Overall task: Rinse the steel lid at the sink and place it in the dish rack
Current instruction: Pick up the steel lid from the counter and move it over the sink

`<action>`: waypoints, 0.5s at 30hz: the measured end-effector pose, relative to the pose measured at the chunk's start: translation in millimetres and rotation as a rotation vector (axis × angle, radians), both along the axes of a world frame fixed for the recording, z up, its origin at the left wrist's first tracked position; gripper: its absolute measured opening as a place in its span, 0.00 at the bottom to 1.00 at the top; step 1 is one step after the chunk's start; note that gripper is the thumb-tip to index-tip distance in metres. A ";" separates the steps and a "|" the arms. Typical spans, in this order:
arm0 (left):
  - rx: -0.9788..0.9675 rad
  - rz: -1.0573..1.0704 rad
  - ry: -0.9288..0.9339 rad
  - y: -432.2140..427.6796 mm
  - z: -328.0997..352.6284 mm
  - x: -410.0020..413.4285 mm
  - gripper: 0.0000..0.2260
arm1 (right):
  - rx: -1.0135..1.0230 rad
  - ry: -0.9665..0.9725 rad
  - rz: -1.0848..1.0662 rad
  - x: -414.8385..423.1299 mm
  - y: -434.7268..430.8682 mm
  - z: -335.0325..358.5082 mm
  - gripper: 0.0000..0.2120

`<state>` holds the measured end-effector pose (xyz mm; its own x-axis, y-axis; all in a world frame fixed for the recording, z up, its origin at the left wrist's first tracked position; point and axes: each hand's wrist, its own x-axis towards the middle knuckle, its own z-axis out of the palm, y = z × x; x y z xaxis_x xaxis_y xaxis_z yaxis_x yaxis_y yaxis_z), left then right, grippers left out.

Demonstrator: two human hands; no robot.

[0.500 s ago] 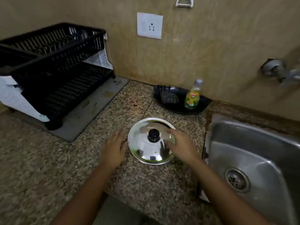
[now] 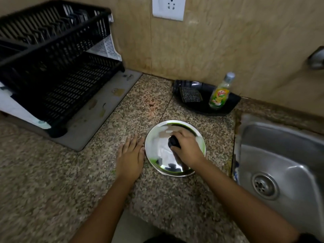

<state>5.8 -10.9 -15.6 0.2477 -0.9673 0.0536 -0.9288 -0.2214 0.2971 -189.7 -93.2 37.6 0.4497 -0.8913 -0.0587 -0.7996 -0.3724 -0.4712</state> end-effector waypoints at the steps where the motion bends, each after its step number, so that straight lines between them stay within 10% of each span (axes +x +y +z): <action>1: 0.006 -0.007 -0.005 -0.6 1.2 0.0 0.27 | -0.017 0.003 0.003 -0.4 0.4 -0.7 0.23; 8: -0.092 0.048 0.180 1.3 0.8 -1.5 0.24 | -0.111 -0.060 0.053 -1.7 12.3 13.6 0.21; 15: -0.011 0.404 1.324 -29.3 46.2 -37.7 0.36 | -0.136 -0.274 -0.122 -40.9 24.7 38.5 0.22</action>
<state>-31.9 -40.1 30.6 0.3798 -0.8179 -0.4323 0.1714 -0.3970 0.9017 -230.6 -68.5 76.1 0.3219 -0.9309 0.1727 -0.6927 -0.3559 -0.6273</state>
